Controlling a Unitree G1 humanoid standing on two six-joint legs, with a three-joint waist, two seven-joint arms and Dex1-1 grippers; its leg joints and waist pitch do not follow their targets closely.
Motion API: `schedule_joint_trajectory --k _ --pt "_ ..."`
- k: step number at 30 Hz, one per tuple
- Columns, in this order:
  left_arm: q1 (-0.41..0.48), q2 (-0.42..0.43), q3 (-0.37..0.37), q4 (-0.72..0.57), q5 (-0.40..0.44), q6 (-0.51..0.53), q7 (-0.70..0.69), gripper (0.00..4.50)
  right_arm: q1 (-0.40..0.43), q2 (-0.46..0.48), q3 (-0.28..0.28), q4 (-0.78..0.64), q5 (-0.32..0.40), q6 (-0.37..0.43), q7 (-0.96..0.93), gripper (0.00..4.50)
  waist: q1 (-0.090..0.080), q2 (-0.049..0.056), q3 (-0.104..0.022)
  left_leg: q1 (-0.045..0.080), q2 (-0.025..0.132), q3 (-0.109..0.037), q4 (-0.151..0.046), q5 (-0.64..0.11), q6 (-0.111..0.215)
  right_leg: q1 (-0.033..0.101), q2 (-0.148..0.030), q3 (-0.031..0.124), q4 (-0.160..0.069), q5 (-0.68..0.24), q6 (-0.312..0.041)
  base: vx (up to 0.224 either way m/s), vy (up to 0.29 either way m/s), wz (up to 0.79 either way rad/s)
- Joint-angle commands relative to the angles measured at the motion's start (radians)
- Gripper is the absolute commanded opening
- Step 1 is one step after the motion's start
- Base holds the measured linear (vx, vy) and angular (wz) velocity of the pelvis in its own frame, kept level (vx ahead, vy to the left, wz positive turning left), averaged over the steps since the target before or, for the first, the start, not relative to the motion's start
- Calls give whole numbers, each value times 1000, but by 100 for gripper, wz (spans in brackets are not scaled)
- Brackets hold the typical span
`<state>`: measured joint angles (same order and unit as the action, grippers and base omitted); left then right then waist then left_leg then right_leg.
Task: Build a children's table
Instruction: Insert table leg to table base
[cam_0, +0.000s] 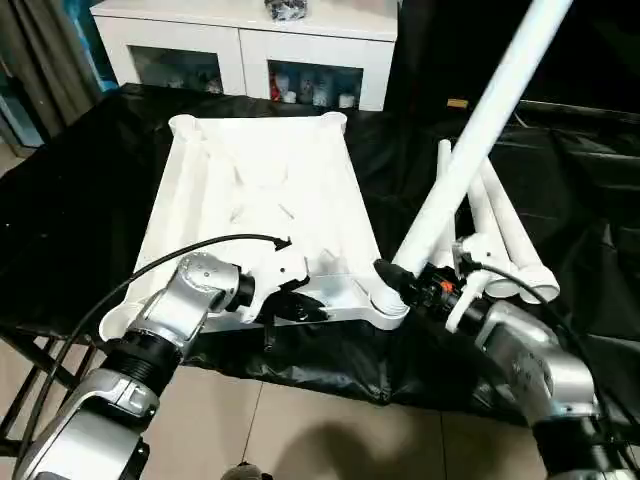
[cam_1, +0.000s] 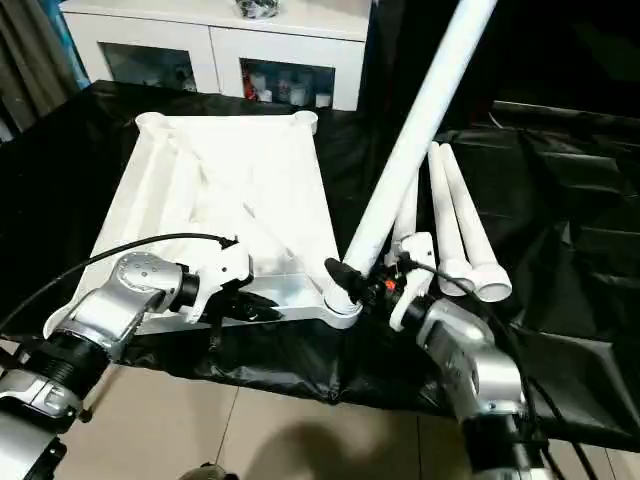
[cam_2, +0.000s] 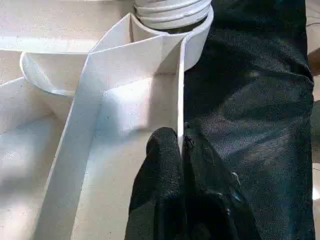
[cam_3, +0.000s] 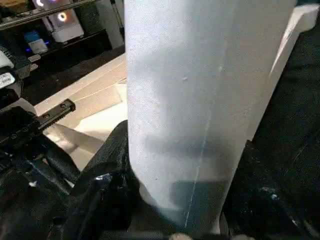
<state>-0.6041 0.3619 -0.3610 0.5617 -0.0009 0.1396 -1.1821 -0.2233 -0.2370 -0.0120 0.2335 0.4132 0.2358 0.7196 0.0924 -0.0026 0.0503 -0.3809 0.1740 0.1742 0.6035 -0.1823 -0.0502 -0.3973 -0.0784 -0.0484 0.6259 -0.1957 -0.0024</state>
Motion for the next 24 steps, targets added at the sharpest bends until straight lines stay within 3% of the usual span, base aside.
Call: schedule_joint_trajectory --k 1,5,13,17,24 --pt "-14 -18 32 -4 -20 -19 19 0 51 -2 -5 40 -55 5 -39 191 -2 -2 -60 17 53 -15 -81 -223 12 42 -72 43 -84 -211 -215 0 0 0" --pt "-19 -21 31 6 -18 -22 23 0 66 4 -6 20 -53 -9 -36 191 -4 -2 -58 18 53 -17 -85 -254 6 40 -72 44 -90 -260 -200 0 0 0" --pt "-25 -24 26 12 -14 -27 19 0 75 -20 5 2 -55 -20 -25 191 -4 -1 -59 16 54 -16 -85 -237 14 41 -71 44 -88 -231 -203 0 0 0" --pt "-28 -22 22 18 -8 -33 15 0 76 -70 56 -22 -109 -17 8 191 -3 -1 -58 16 54 -16 -85 -239 15 40 -71 44 -89 -234 -200 0 0 0" --pt "-30 -21 20 22 -2 -37 13 0 60 -114 109 -39 -139 5 53 191 -2 -4 -57 16 54 -16 -86 -242 19 40 -71 44 -92 -254 -191 0 0 0"
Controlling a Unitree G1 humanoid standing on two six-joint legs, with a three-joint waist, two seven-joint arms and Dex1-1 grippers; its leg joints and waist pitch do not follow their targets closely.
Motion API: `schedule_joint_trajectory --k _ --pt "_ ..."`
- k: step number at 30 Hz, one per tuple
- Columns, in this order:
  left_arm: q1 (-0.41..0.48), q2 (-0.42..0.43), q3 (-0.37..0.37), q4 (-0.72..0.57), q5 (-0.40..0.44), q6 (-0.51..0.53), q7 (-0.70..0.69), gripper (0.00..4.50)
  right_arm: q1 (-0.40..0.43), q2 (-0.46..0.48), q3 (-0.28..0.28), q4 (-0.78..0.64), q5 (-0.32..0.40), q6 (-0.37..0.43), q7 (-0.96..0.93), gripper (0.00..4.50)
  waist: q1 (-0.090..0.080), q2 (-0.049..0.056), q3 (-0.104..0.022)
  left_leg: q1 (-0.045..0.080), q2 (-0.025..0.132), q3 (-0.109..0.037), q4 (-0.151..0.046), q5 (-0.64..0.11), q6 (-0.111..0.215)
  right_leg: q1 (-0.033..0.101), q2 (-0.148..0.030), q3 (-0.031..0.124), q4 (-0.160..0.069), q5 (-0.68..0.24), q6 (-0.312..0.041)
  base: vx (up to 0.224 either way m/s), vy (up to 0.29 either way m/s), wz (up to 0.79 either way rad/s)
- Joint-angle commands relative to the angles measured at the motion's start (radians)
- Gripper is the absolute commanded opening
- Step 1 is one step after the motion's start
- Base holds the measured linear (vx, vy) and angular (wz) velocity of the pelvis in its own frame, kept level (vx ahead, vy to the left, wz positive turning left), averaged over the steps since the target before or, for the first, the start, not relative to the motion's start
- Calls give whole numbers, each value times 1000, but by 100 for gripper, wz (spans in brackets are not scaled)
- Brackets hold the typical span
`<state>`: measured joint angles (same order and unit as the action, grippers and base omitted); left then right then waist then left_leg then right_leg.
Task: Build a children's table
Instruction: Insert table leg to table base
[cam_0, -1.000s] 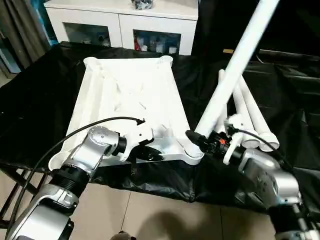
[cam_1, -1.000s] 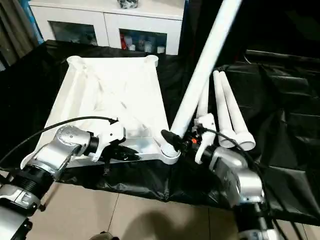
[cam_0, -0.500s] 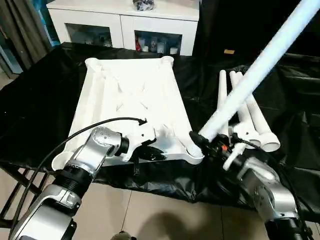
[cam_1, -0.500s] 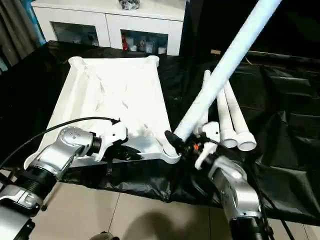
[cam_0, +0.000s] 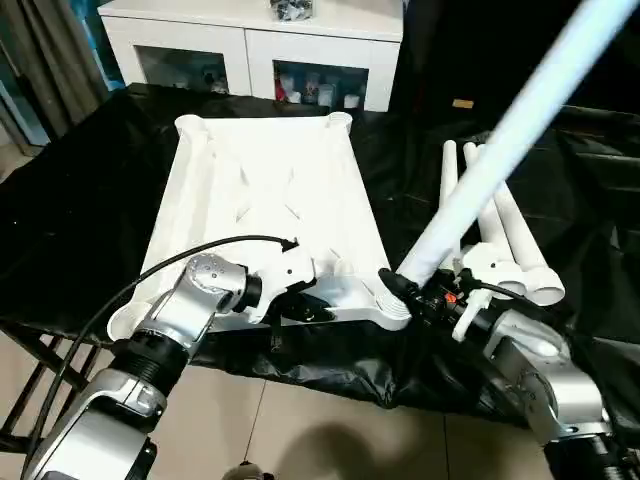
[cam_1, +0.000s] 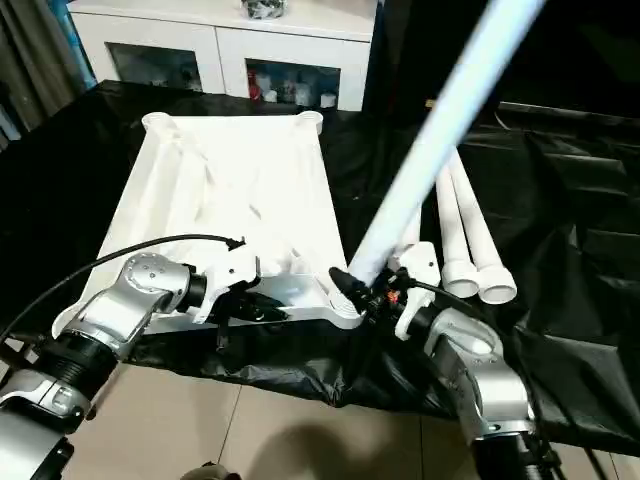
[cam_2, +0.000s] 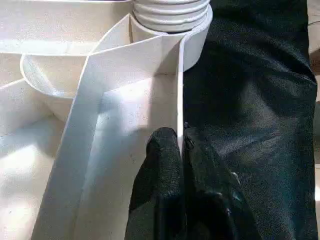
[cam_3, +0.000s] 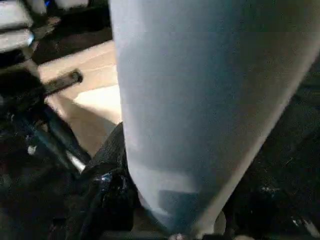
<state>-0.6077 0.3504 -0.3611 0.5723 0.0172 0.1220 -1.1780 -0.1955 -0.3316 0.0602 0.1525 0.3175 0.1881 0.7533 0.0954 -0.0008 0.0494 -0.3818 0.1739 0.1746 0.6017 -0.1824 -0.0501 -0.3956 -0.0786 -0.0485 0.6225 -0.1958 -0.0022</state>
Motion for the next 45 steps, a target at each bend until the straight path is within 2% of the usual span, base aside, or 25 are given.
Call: schedule_joint_trajectory --k 1,5,11,14,15,17,18,19,22,26,29,32,35,39,40,41,43,44,45 --pt "-27 -9 19 13 -19 -20 8 0 25 -25 45 38 -44 64 27 191 -5 -5 -56 18 54 -16 -84 -244 19 38 -71 44 -89 -259 -191 0 0 0" --pt "-32 -8 14 16 -14 -22 -2 0 -22 -50 98 75 -58 91 85 191 -8 -8 -55 17 53 -17 -83 -250 19 38 -72 44 -92 -290 -187 0 0 0" --pt "-44 -4 3 26 -5 -31 -32 0 -62 -60 136 128 -63 109 158 191 -10 -10 -56 16 54 -17 -82 -242 26 38 -73 44 -90 -272 -197 0 0 0" --pt "-49 0 -4 27 -4 -37 -50 0 -82 -57 147 158 -71 105 175 191 -11 -8 -57 16 55 -17 -82 -245 23 38 -73 43 -89 -268 -203 0 0 0" --pt "-55 5 -10 26 -3 -44 -69 0 -103 -53 155 182 -74 105 194 191 -11 -10 -46 13 55 -16 -85 -245 24 33 -72 45 -91 -263 -202 0 0 0" --pt "-60 7 -13 27 -3 -47 -78 0 -116 -53 161 196 -73 108 207 191 -13 -9 -48 17 56 -17 -86 -255 25 34 -71 44 -90 -264 -208 0 0 0" --pt "-62 8 -14 27 -3 -50 -84 0 -121 -55 167 201 -72 111 217 191 -14 -9 -43 16 55 -18 -88 -266 23 33 -71 44 -92 -273 -207 0 0 0" --pt "-64 10 -16 27 -2 -51 -90 0 -124 -57 175 204 -75 112 227 191 -14 -9 -44 18 56 -18 -88 -269 22 33 -72 45 -92 -273 -206 0 0 0" --pt "-69 14 -20 28 0 -52 -101 0 -129 -64 195 205 -85 111 255 191 -15 -10 -30 18 57 -19 -95 -298 22 28 -72 46 -97 -297 -200 0 0 0" --pt "-80 23 -24 35 4 -62 -130 0 -128 -72 223 195 -93 112 311 191 -15 -14 -27 20 58 -19 -98 -292 26 27 -73 47 -100 -294 -198 0 0 0" --pt "-89 29 -26 46 9 -76 -143 0 -127 -74 239 199 -106 93 336 191 -14 -14 -25 19 60 -19 -100 -264 35 31 -71 45 -96 -233 -214 0 0 0" --pt "-99 32 -25 57 12 -80 -150 0 -129 -72 245 205 -112 83 345 191 -15 -14 -23 19 62 -19 -103 -273 33 31 -73 45 -96 -233 -223 0 0 0" --pt "-110 33 -22 72 14 -84 -150 0 -135 -66 245 211 -115 75 347 191 -16 -11 -21 23 64 -20 -107 -305 16 29 -75 47 -99 -267 -223 0 0 0" --pt "-115 27 -10 78 14 -77 -127 0 -150 -38 220 232 -114 64 310 191 -17 -16 -15 24 64 -21 -111 -346 4 25 -78 49 -106 -329 -213 0 0 0" --pt "-116 22 2 76 15 -65 -100 0 -165 -16 196 254 -118 58 260 191 -18 -17 -13 26 64 -22 -112 -363 0 24 -80 49 -111 -373 -204 0 0 0" --pt "-116 19 10 75 15 -56 -81 0 -176 -1 180 270 -121 53 225 191 -21 -16 -8 29 63 -23 -114 -391 -12 17 -82 51 -116 -433 -194 0 0 0" --pt "-116 14 26 72 18 -36 -39 0 -198 26 151 305 -131 42 155 191 -24 -20 -6 30 62 -31 -117 -425 -30 18 -87 49 -124 -542 -162 0 0 0" --pt "-115 10 39 63 14 -15 -13 0 -215 43 131 331 -137 38 105 191 -28 -22 -8 30 62 -35 -118 -423 -35 18 -89 49 -127 -583 -143 0 0 0" --pt "-112 6 51 51 10 9 10 0 -230 59 113 353 -139 38 63 191 -31 -21 -9 29 61 -35 -118 -417 -37 17 -89 49 -127 -585 -142 0 0 0"
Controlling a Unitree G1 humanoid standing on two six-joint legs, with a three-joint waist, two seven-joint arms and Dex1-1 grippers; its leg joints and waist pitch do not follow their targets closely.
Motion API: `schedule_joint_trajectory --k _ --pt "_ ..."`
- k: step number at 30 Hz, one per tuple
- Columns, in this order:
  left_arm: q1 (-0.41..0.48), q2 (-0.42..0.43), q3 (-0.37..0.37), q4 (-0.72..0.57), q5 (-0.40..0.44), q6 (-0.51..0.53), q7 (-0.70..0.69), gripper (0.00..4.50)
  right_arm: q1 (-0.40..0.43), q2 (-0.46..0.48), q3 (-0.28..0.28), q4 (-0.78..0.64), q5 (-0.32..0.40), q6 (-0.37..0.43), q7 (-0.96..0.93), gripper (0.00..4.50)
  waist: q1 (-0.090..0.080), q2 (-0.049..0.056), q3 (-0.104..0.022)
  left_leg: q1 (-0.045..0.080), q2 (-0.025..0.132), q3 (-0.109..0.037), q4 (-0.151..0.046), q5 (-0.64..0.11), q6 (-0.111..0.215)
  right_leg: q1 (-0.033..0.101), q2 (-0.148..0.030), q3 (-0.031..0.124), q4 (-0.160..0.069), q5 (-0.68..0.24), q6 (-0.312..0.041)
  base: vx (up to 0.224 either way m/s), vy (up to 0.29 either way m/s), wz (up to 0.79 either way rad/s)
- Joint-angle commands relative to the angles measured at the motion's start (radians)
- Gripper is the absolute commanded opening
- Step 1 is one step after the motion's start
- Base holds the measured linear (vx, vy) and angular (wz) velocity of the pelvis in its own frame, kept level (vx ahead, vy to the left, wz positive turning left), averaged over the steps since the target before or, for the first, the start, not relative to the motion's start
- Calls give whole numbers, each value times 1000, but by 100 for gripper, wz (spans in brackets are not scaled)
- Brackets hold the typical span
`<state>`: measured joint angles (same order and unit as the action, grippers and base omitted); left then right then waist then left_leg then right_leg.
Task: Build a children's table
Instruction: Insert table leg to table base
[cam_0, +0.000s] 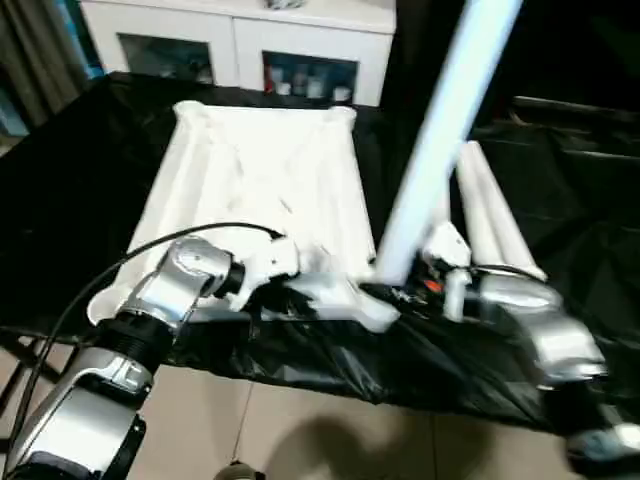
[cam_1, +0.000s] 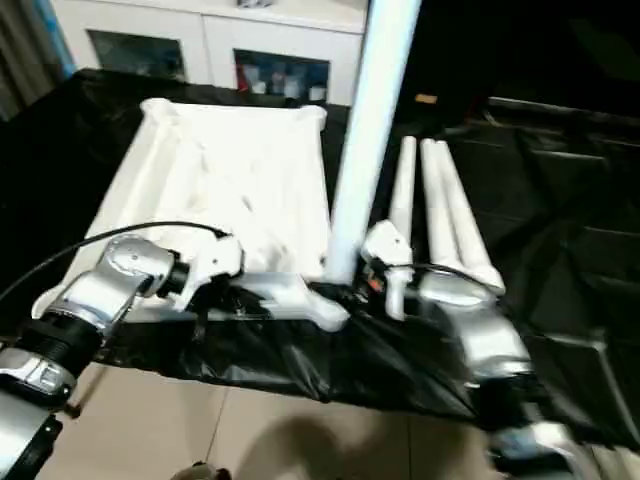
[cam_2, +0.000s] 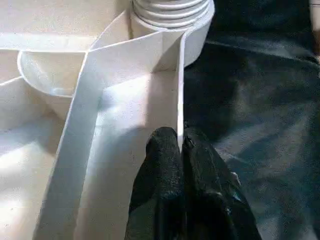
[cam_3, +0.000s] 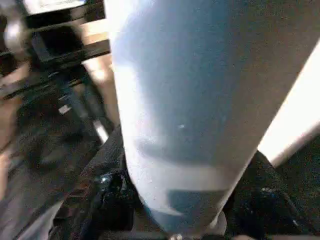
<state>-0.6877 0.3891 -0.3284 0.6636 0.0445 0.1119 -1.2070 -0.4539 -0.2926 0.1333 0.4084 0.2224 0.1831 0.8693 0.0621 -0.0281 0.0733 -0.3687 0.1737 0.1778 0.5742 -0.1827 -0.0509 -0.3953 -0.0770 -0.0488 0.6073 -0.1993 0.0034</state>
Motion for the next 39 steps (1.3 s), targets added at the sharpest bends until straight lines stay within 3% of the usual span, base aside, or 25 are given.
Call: schedule_joint_trajectory --k 1,3,5,7,8,11,13,14,17,21,25,29,30,33,36,39 --pt "-24 -34 32 -62 -17 45 69 0 11 41 19 121 -47 46 -106 191 -5 8 -33 11 62 -41 -93 -408 -43 17 -91 48 -110 -573 -150 0 0 0" --pt "27 -29 52 -182 -8 136 128 0 -37 95 -27 191 -47 70 -232 191 -19 10 -32 1 63 -45 -96 -407 -51 20 -88 44 -103 -540 -158 0 0 0" --pt "67 -34 61 -281 2 208 166 0 -61 118 -35 230 -55 88 -283 191 -34 11 -32 -4 63 -45 -98 -399 -50 22 -84 43 -99 -489 -172 0 0 0" --pt "92 -44 64 -346 9 256 190 0 -72 127 -33 250 -63 101 -307 191 -36 13 -33 -2 62 -40 -97 -380 -40 23 -81 43 -100 -447 -181 0 0 0" --pt "134 -67 65 -453 24 331 231 0 -90 142 -28 282 -75 119 -338 191 -40 5 -34 -2 64 -37 -95 -360 -34 24 -80 44 -96 -403 -196 0 0 0" --pt "176 -94 36 -549 43 386 260 0 -110 164 -25 313 -76 140 -351 191 -44 8 -35 -2 61 -32 -93 -327 -18 24 -76 44 -98 -361 -207 0 0 0" --pt "183 -98 28 -565 47 396 265 0 -115 168 -20 320 -79 145 -350 191 -46 8 -38 2 60 -28 -90 -306 -12 25 -70 45 -92 -278 -228 0 0 0" --pt "187 -107 12 -586 46 413 279 0 -127 176 -10 335 -91 146 -346 191 -48 1 -38 2 59 -24 -87 -297 -2 26 -70 45 -91 -254 -233 0 0 0" --pt "186 -106 2 -606 38 434 299 0 -140 187 -2 349 -107 130 -340 191 -47 1 -40 2 57 -23 -85 -270 10 30 -70 44 -89 -242 -237 0 0 0" --pt "182 -101 2 -594 42 427 300 0 -143 187 3 349 -113 129 -342 191 -47 1 -38 3 57 -23 -86 -275 12 27 -70 44 -95 -289 -224 0 0 0" --pt "199 -97 5 -651 56 487 308 0 -150 191 4 364 -110 130 -345 191 -50 2 -37 2 59 -26 -89 -297 -1 27 -71 44 -97 -324 -214 0 0 0" --pt "202 -96 4 -661 53 495 310 0 -154 193 2 371 -111 126 -341 191 -50 2 -39 4 58 -25 -87 -289 1 26 -69 44 -96 -302 -217 0 0 0" --pt "203 -96 3 -662 51 496 311 0 -156 194 0 373 -110 124 -339 226 -50 3 -40 5 58 -25 -87 -289 2 26 -69 44 -96 -299 -219 0 0 0" --pt "202 -90 -3 -662 31 500 297 0 -164 202 -15 375 -110 110 -330 249 -50 4 -41 5 57 -24 -86 -292 1 25 -70 45 -96 -297 -224 0 0 0" --pt "202 -94 5 -647 28 477 299 0 -170 201 -17 368 -109 88 -316 284 -46 4 -51 7 58 -20 -80 -232 9 33 -68 45 -83 -175 -255 0 0 0" --pt "195 -103 20 -618 18 441 298 0 -172 187 -5 354 -116 71 -291 315 -45 5 -50 5 55 -18 -78 -193 26 37 -65 43 -76 -107 -276 0 0 0"
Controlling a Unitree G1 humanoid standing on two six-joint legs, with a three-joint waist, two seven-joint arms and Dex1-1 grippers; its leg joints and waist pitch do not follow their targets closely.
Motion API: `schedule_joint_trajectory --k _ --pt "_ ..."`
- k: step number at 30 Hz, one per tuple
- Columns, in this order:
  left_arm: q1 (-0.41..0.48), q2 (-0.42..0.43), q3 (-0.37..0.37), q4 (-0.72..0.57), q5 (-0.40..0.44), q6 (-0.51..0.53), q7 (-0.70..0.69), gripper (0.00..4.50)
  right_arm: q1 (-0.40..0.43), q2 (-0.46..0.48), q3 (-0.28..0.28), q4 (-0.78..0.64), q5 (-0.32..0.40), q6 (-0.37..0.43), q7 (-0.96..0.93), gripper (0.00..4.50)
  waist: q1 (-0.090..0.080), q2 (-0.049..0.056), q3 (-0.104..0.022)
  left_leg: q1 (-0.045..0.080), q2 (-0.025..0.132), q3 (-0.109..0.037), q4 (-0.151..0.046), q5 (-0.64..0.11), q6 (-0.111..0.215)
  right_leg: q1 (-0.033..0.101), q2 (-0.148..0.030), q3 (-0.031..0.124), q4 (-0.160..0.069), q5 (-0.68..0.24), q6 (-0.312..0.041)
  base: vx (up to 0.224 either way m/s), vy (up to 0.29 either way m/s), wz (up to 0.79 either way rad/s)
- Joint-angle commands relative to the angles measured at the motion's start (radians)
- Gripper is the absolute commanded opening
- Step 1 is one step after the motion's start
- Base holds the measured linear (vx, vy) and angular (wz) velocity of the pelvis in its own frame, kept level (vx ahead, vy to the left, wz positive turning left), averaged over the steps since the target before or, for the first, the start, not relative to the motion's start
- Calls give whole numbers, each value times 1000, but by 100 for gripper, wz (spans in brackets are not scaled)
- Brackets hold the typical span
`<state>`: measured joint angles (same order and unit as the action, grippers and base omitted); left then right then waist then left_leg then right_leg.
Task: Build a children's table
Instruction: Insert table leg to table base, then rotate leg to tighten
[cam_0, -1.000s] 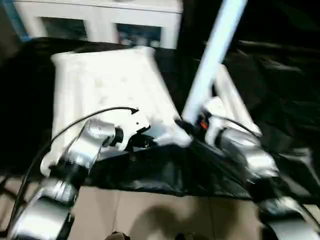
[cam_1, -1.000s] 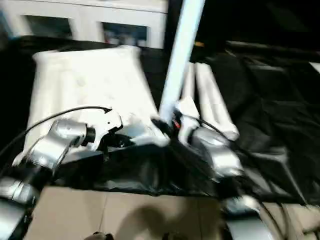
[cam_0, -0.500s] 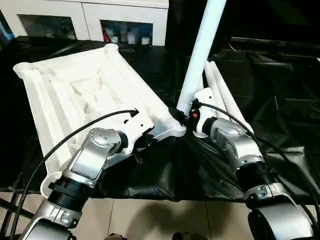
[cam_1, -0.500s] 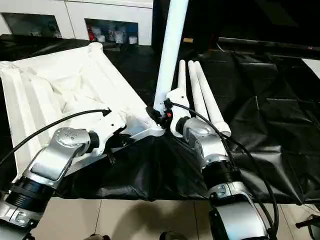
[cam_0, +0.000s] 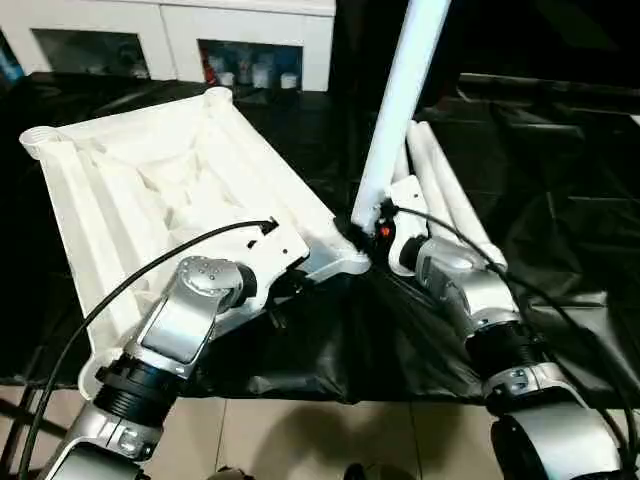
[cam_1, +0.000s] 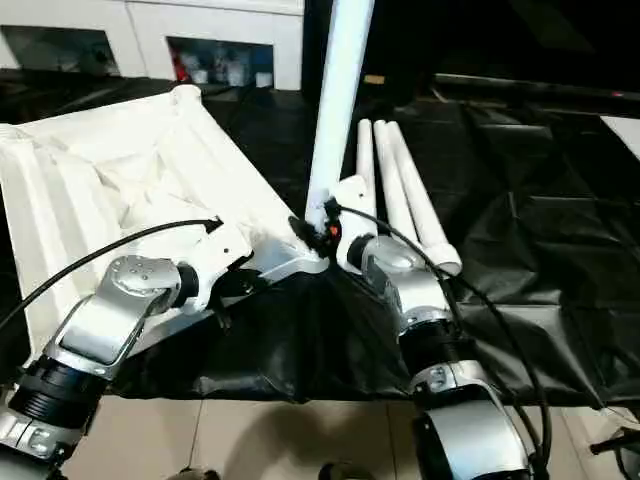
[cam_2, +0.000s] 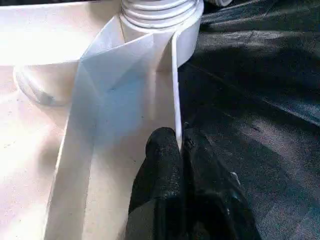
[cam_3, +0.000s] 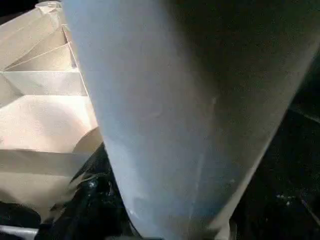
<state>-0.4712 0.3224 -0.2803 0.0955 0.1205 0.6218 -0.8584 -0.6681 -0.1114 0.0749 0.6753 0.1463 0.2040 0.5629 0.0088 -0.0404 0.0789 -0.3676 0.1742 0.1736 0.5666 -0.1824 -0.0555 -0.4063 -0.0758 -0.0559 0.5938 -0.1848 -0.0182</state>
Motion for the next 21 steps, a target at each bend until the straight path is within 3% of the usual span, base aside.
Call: schedule_joint_trajectory --k 1,5,11,12,14,21 --pt "-25 -36 -24 -38 -60 -89 -55 0 44 -3 55 75 -39 45 27 320 10 14 -58 4 54 -13 -67 -187 38 50 -68 50 -62 -114 -261 0 0 0" --pt "-34 -23 -19 -10 -74 -155 -91 0 62 -40 70 5 -32 38 93 363 23 14 -64 6 55 -10 -60 -119 64 55 -67 48 -52 -39 -276 0 0 0" --pt "-46 -1 -22 24 -89 -221 -132 0 101 -98 99 -103 -26 23 203 363 42 14 -68 11 55 -6 -53 -84 93 57 -68 48 -44 9 -284 0 0 0" --pt "-53 12 -33 44 -89 -255 -156 0 125 -128 117 -156 -18 22 263 363 44 20 -70 11 56 -8 -53 -78 92 57 -68 47 -42 17 -288 0 0 0" --pt "-61 32 -49 80 -94 -316 -206 0 164 -181 141 -238 -5 10 354 363 59 18 -70 17 54 -4 -48 -77 105 56 -63 47 -43 37 -279 0 0 0" --pt "-74 49 -62 146 -119 -398 -321 0 205 -254 152 -330 29 26 472 363 74 17 -72 15 58 -7 -50 -110 78 59 -70 46 -41 -16 -277 0 0 0"
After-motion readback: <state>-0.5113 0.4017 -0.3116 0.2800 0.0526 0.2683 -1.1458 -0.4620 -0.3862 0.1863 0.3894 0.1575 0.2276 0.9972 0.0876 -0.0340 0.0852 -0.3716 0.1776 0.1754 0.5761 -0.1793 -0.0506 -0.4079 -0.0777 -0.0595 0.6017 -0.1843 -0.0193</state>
